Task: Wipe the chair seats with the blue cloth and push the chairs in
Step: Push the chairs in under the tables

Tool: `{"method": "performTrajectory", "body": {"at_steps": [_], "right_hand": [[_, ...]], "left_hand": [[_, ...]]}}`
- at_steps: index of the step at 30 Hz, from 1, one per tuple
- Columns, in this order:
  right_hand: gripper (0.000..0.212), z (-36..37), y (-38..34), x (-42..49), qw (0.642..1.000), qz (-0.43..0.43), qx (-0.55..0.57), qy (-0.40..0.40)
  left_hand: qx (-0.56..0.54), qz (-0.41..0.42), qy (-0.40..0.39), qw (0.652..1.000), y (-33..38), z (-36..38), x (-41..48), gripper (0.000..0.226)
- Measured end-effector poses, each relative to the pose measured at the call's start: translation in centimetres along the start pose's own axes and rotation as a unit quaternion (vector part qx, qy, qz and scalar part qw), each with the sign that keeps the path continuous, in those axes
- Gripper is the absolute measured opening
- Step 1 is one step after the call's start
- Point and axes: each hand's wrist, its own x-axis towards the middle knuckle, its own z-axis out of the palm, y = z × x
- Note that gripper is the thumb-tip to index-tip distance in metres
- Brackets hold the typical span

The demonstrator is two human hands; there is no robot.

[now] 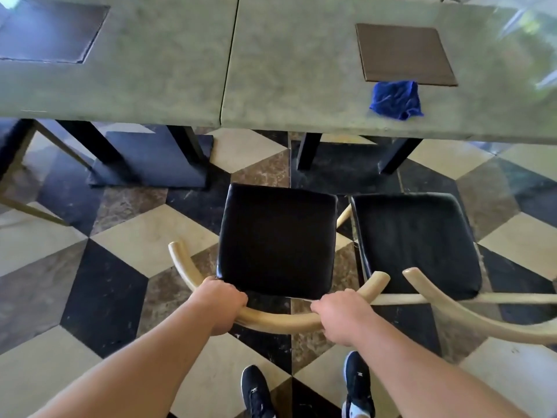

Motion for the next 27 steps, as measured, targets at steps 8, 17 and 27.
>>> {"method": "performTrajectory", "body": {"at_steps": [8, 17, 27], "right_hand": [[0.017, -3.2, 1.0, 0.3, 0.999, -0.014, -0.007, 0.049], [0.014, -11.9, 5.4, 4.6, 0.996, -0.033, -0.001, 0.077], [0.024, -18.5, 12.2, 14.8, 0.993, -0.060, -0.034, 0.098]], "left_hand": [[0.012, 0.014, 0.056, 0.998, -2.4, -2.3, 0.0, 0.022], [-0.003, -0.020, 0.083, 0.996, -6.5, -9.0, 2.4, 0.015], [0.015, -0.068, 0.078, 0.995, -12.4, -16.5, 9.9, 0.019]]}}
